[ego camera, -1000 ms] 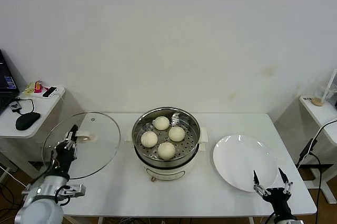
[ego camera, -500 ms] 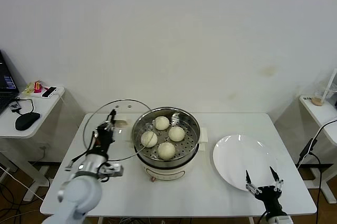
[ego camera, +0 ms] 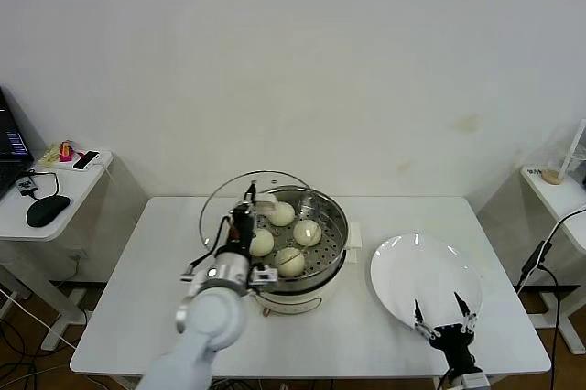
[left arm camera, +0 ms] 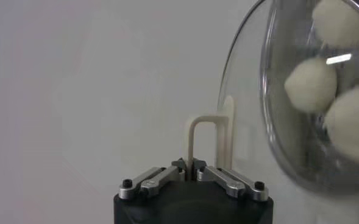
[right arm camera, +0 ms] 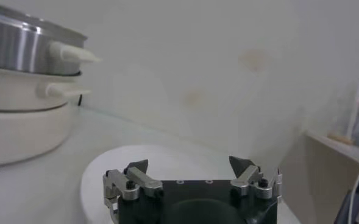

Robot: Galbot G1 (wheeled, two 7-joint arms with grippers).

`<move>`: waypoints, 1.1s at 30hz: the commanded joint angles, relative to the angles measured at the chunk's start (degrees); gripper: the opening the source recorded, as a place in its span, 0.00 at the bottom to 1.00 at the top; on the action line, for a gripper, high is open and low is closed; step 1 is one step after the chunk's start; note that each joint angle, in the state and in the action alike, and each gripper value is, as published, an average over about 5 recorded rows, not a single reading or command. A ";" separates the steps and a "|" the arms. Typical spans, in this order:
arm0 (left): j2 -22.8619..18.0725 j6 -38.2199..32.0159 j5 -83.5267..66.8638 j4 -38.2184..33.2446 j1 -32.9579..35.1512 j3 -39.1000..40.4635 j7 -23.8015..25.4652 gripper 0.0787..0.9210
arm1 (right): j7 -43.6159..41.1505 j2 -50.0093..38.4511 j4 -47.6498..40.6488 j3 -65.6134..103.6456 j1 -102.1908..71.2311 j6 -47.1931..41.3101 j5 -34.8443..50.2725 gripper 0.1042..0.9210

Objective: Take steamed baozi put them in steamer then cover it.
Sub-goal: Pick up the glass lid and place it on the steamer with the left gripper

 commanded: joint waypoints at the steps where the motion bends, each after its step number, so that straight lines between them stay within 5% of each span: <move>1: -8.24 1.89 7.44 5.01 -3.14 5.37 3.88 0.07 | -0.06 0.59 -0.78 -1.19 0.09 -0.31 -1.32 0.88; 33: -10.69 0.20 10.65 10.28 -1.76 3.10 2.09 0.07 | -0.41 0.17 -0.83 -2.64 -0.54 -0.28 -0.82 0.88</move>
